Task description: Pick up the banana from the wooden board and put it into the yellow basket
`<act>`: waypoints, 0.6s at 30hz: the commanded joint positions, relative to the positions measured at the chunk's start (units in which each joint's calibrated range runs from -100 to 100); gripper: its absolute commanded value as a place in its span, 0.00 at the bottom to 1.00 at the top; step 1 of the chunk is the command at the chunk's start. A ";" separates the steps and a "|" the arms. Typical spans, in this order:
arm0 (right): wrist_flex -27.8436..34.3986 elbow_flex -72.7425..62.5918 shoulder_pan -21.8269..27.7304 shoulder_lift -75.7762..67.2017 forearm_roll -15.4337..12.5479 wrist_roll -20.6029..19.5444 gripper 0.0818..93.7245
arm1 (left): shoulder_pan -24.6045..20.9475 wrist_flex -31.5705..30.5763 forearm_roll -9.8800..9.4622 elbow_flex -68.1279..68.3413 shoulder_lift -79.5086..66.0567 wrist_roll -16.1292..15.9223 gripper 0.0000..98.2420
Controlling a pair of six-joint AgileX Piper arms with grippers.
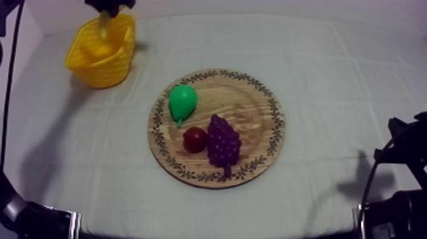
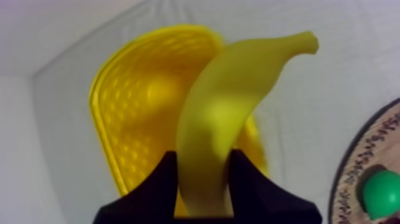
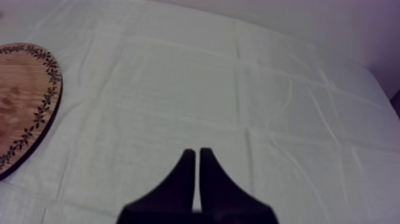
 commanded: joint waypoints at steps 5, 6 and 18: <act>0.01 0.05 0.03 -0.05 0.01 0.00 0.00 | -3.18 -2.35 0.11 1.96 2.50 0.15 0.25; 0.01 0.05 0.03 -0.05 0.01 0.00 0.00 | -3.36 -2.64 0.12 1.99 3.04 0.23 0.25; 0.01 0.05 0.03 -0.05 0.01 0.00 0.00 | -5.10 -6.03 1.58 -1.83 11.13 0.78 0.26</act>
